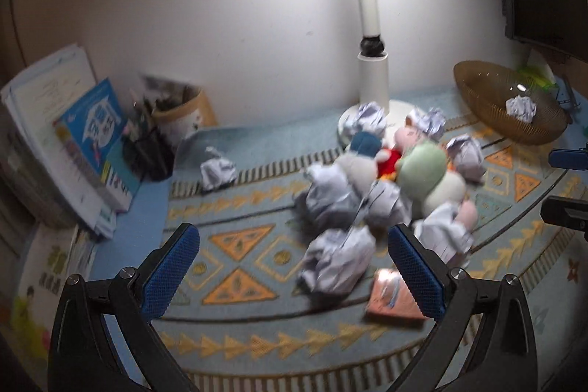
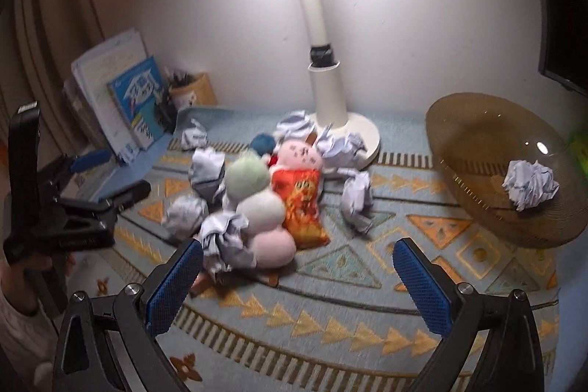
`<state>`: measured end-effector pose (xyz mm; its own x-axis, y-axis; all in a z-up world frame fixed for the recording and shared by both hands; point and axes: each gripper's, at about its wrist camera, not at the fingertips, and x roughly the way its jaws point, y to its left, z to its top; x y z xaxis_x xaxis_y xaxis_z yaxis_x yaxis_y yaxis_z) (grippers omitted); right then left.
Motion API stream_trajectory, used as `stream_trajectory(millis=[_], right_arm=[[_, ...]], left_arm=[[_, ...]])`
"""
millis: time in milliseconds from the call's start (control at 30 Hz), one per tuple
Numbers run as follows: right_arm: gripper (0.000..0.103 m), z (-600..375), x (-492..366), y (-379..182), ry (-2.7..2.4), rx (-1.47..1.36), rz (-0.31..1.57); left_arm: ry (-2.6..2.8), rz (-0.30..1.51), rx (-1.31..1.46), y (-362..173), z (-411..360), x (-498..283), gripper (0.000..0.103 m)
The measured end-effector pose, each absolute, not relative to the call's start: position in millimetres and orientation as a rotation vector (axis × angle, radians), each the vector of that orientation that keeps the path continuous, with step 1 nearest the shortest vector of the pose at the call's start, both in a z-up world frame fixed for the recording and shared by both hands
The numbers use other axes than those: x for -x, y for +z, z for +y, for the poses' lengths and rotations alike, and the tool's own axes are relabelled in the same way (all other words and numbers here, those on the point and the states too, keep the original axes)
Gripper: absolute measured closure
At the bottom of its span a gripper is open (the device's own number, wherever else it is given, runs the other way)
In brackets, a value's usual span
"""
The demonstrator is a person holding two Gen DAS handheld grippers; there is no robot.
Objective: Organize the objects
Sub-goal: 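Withdraw both tools from the bowl back toward the rug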
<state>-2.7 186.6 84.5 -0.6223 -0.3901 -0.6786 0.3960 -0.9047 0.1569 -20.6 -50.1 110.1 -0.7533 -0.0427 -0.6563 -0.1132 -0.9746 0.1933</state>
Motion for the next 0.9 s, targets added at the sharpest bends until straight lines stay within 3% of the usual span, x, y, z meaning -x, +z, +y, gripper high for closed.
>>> stream_trajectory(millis=[200, 400, 433, 900], right_arm=[[0.0, 131.5, -25.8, 7.1, -2.333, -1.157, 0.283], [0.0, 100.1, -38.4, -7.5, -2.253, -1.119, 0.459], [0.0, 102.4, -35.5, -7.3, -2.245, -1.128, 0.413], [0.0, 100.7, -35.8, -6.9, -2.252, -1.138, 0.403]], left_arm=[[2.825, 0.272, 1.282, 35.1, -87.0, 5.6, 0.0], [2.715, 0.161, 1.373, 26.3, -89.1, 22.8, 0.0], [2.667, 0.068, 1.373, 25.9, -93.2, 26.0, 0.0], [2.684, 0.091, 1.376, 27.2, -91.7, 26.7, 0.0]])
